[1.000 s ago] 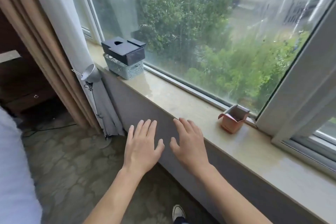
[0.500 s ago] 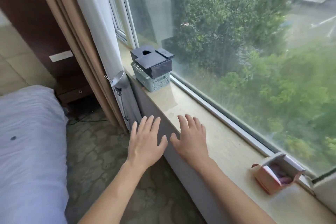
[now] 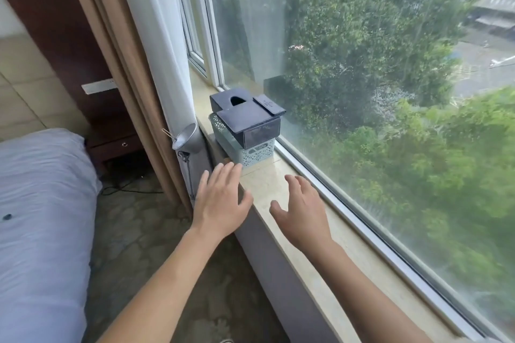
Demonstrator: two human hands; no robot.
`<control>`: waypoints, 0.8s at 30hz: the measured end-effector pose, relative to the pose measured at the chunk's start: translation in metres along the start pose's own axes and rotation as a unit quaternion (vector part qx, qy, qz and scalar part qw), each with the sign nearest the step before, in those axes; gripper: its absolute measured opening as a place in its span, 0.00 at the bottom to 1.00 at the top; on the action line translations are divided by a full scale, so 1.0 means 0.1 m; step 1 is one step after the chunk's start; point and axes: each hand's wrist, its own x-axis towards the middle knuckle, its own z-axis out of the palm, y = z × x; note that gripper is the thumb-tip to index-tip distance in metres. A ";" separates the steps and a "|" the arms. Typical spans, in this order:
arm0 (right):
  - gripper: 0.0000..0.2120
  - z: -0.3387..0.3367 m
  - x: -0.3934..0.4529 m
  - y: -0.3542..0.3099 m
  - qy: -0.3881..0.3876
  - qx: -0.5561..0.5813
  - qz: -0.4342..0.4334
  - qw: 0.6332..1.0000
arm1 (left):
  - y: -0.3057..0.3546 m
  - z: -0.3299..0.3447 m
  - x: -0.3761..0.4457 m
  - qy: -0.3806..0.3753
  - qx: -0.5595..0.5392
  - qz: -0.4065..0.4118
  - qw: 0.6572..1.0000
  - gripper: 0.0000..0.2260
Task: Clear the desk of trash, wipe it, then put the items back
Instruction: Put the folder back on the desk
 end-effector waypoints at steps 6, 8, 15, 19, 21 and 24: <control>0.29 0.14 0.77 -0.36 0.020 0.067 0.054 0.996 | -0.48 0.00 1.15 0.073 -0.058 0.058 0.994 0.20; 0.28 0.16 1.09 -0.51 0.042 0.103 0.095 0.989 | -0.58 -0.01 1.57 0.081 -0.083 0.074 0.991 0.19; 0.22 0.30 2.08 -0.96 0.093 0.169 0.267 0.944 | -0.91 0.17 2.78 -0.045 -0.033 0.080 0.995 0.18; 0.21 0.43 2.27 -1.14 0.115 0.132 0.321 0.931 | -1.00 0.36 3.13 -0.110 -0.059 0.098 0.987 0.21; 0.20 0.46 2.29 -1.16 0.132 0.129 0.343 0.921 | -1.00 0.41 3.17 -0.102 -0.098 0.100 0.985 0.19; 0.20 0.44 2.21 -1.16 0.180 0.183 0.349 0.901 | -0.92 0.32 3.09 -0.076 -0.208 0.108 0.969 0.15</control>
